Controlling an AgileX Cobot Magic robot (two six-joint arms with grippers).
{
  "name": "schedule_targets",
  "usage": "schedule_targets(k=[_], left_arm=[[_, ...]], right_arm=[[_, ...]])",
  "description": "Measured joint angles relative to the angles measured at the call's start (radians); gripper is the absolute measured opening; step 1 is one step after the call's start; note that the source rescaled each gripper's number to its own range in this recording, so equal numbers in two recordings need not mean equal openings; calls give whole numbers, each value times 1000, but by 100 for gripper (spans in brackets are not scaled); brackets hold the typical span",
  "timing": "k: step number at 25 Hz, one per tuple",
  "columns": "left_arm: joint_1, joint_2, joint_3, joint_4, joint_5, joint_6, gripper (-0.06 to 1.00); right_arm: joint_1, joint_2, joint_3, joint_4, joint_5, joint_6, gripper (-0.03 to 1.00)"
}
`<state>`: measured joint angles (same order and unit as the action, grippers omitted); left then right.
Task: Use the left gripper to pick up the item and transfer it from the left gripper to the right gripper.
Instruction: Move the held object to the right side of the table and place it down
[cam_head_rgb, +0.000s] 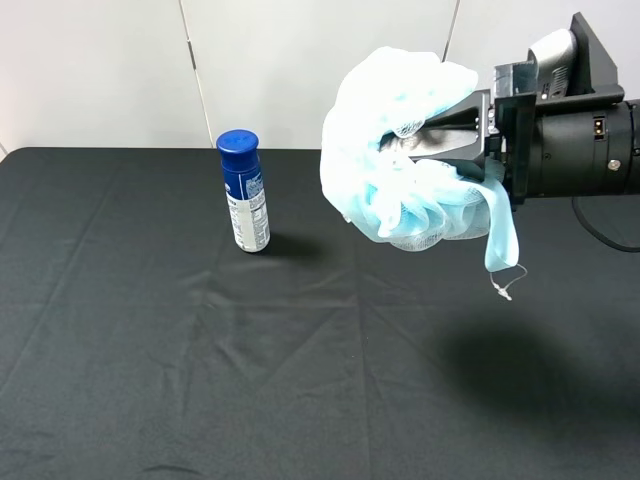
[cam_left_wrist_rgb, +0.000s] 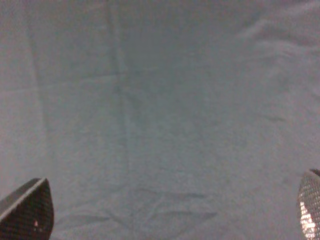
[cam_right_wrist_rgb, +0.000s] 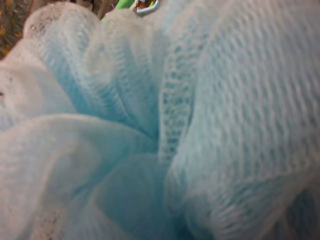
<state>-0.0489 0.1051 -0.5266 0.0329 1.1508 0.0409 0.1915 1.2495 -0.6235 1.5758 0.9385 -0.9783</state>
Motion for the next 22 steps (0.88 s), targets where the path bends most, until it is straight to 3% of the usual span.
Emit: schedule_targets(k=[7,16,22], left_arm=[[104,-91,0,0,0,0,96],[113,-111,0,2,2,0,96],[113,-111,0,-16,-73,0,96]], right_arm=[[0,0,0,-4,-1,0,0],[0,0,0,-10,-6,0,0],[0,0,0,-11,-6,0,0]])
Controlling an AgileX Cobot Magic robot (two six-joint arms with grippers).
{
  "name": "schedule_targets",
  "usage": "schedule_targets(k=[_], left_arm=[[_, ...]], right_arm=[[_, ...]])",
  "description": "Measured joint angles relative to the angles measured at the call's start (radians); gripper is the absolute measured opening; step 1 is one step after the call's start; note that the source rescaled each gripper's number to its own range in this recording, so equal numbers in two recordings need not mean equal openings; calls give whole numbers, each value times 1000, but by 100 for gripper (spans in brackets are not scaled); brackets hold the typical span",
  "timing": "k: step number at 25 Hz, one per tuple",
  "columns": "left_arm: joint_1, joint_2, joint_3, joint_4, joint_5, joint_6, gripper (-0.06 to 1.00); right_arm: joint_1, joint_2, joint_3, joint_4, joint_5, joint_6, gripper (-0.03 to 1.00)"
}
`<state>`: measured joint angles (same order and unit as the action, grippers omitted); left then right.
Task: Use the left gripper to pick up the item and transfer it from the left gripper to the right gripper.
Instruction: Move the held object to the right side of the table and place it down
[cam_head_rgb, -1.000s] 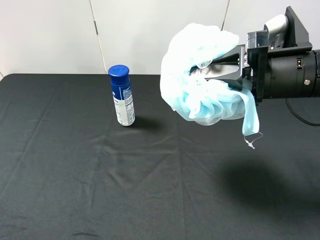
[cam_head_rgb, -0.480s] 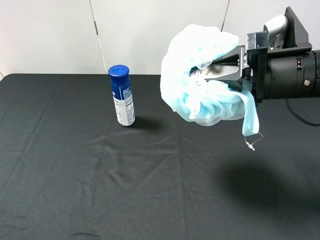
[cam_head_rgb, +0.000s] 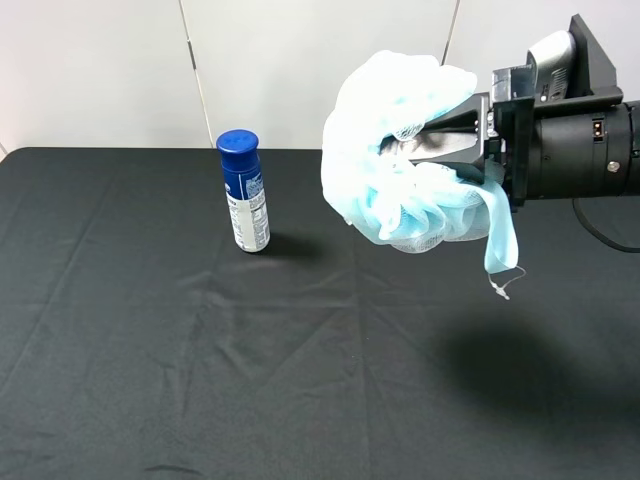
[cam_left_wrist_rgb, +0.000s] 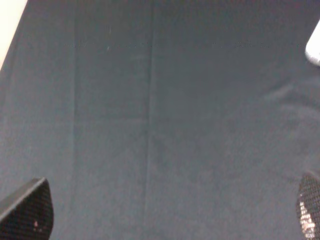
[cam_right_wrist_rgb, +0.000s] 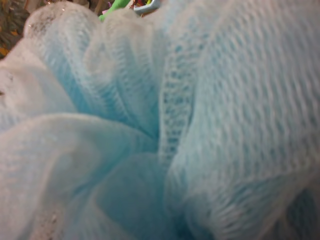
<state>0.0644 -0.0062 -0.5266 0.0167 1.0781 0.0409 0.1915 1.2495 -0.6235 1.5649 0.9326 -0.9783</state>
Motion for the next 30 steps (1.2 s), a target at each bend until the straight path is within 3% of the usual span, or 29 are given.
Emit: schedule_targets(k=[8,13,18,22,30], left_arm=[[0,0,39,-3,-16,0,96],[0,0,39,-5,-16,0,96],[0,0,39,-5,-16,0,96],[0,0,39,-5,-16,0,96],[0,0,39,-6,-16,0,96]], right_arm=[[0,0,0,-12,-55,0,0],[0,0,0,-115,-162,13,0],[0,0,0,-348,-325,134,0],[0,0,1,-603,-425,279,0],[0,0,1,-1061,-501,520,0]])
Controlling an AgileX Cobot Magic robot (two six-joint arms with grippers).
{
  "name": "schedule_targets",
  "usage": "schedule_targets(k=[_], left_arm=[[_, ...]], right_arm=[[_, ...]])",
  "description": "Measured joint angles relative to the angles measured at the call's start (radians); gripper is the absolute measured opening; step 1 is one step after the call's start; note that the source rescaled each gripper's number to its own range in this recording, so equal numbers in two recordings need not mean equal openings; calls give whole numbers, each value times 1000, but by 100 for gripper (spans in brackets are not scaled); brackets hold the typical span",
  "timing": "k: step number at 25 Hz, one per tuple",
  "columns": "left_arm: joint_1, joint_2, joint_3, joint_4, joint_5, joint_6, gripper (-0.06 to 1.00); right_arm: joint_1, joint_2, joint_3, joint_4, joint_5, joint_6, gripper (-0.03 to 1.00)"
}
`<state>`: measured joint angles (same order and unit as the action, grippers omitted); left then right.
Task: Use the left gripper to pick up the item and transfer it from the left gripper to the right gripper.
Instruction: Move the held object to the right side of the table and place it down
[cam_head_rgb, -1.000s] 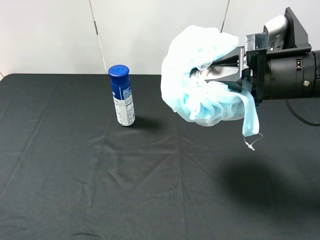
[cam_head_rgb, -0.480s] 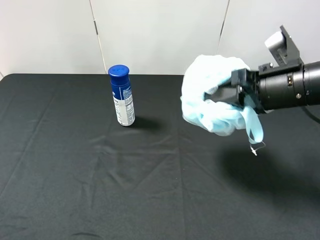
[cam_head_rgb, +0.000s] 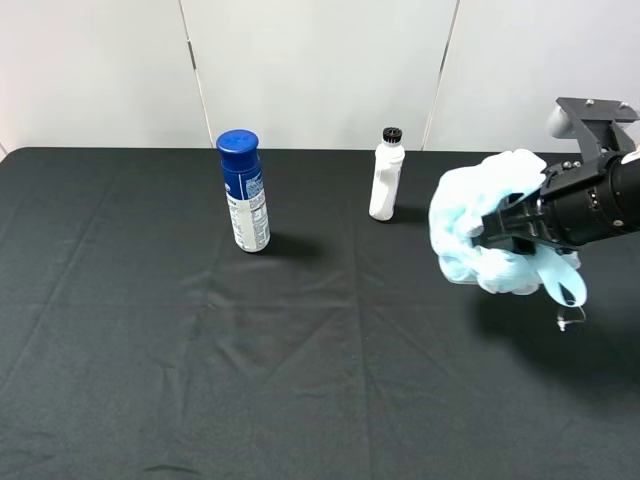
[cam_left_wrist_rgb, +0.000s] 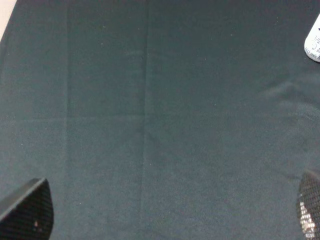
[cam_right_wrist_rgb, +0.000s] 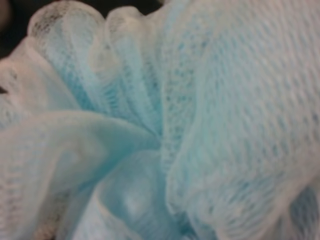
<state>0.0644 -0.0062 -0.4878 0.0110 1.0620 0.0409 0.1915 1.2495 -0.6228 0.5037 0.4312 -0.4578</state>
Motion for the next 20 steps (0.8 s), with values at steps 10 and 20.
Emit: schedule_targets(k=[10,20], left_arm=[[0,0,0,0,0,0,96],[0,0,0,0,0,0,96]], right_arm=[[0,2,0,-228,-27,137,0],[0,88,0,-251,-57,137,0]])
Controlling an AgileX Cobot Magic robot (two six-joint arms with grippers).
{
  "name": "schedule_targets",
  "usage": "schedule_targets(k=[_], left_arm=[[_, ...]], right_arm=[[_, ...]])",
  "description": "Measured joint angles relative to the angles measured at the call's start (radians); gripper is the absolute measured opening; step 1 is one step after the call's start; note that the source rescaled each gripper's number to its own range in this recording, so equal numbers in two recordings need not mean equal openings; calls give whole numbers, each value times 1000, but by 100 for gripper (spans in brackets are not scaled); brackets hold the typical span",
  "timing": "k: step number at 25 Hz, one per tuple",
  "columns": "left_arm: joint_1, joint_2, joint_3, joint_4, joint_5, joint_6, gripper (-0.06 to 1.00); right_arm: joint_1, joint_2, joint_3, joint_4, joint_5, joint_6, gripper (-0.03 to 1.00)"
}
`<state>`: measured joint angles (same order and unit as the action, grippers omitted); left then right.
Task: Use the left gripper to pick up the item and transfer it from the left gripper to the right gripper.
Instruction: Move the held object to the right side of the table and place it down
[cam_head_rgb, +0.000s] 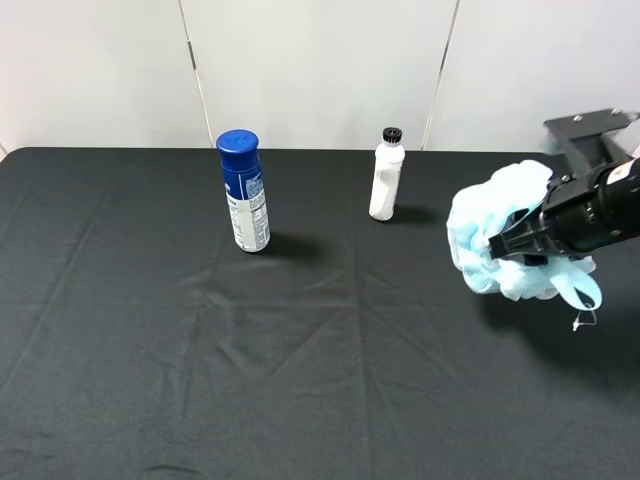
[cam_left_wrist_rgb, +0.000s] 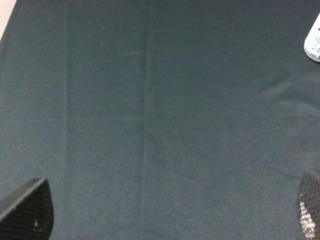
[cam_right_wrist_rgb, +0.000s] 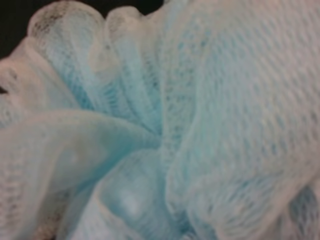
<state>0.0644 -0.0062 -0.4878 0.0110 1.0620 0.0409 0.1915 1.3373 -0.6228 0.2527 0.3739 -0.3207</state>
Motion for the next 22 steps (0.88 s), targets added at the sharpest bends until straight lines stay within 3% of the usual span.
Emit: schedule_targets(k=[12,13,15,16,18,22], left_arm=[[0,0,0,0,0,0,96],[0,0,0,0,0,0,96],[0,0,0,0,0,0,96],[0,0,0,0,0,0,96],[0,0,0,0,0,0,96],[0,0,0,0,0,0,96]], right_arm=[[0,155,1,0,-48,21,0],[0,156,1,0,-48,23,10],[0,156,1,0,-48,28,64],[0,156,1,0,-48,30,77],[0,156,1,0,-53,34,92],[0,156,1,0,-60,37,100]])
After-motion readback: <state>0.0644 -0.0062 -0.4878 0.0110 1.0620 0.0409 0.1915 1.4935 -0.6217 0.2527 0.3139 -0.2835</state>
